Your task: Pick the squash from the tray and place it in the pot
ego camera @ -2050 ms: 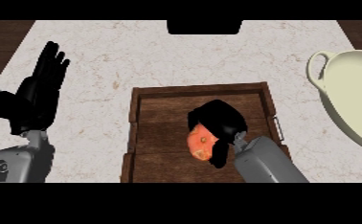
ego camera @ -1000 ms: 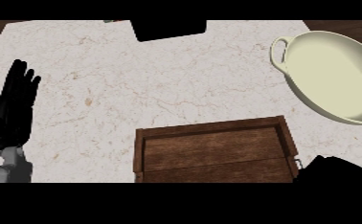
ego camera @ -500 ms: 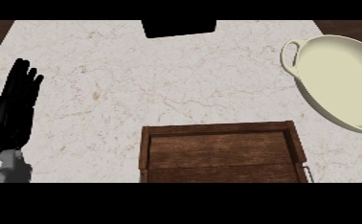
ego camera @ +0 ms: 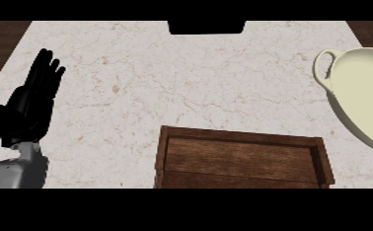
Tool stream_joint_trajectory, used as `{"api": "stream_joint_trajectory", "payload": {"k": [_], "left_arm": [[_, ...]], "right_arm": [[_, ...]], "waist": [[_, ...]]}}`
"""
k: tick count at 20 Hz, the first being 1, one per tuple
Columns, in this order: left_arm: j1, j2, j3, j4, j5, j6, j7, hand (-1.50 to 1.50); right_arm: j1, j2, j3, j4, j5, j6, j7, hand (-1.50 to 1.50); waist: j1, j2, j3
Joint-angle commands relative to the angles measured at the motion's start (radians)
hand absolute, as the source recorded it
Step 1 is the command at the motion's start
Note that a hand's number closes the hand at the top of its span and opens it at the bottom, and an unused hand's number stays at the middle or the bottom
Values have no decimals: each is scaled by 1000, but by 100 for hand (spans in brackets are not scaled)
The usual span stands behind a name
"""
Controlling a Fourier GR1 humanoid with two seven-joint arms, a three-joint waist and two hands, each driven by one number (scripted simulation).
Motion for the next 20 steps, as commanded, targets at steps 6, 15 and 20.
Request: {"api": "stream_joint_trajectory", "payload": {"k": [6, 15, 20], "left_arm": [[-55, -28, -33, 26, -26, 12, 9, 0], [-77, -25, -43, 29, -28, -7, 19, 0], [-106, -36, -50, 30, -49, 13, 36, 0]], "right_arm": [[-265, -6, 152, 269, 74, 37, -140, 150], [-597, 84, 296, 590, 408, -349, -220, 150], [-735, 159, 389, 782, 535, -353, -259, 150]], "waist": [[53, 7, 2], [75, 13, 3], [62, 11, 2]]}}
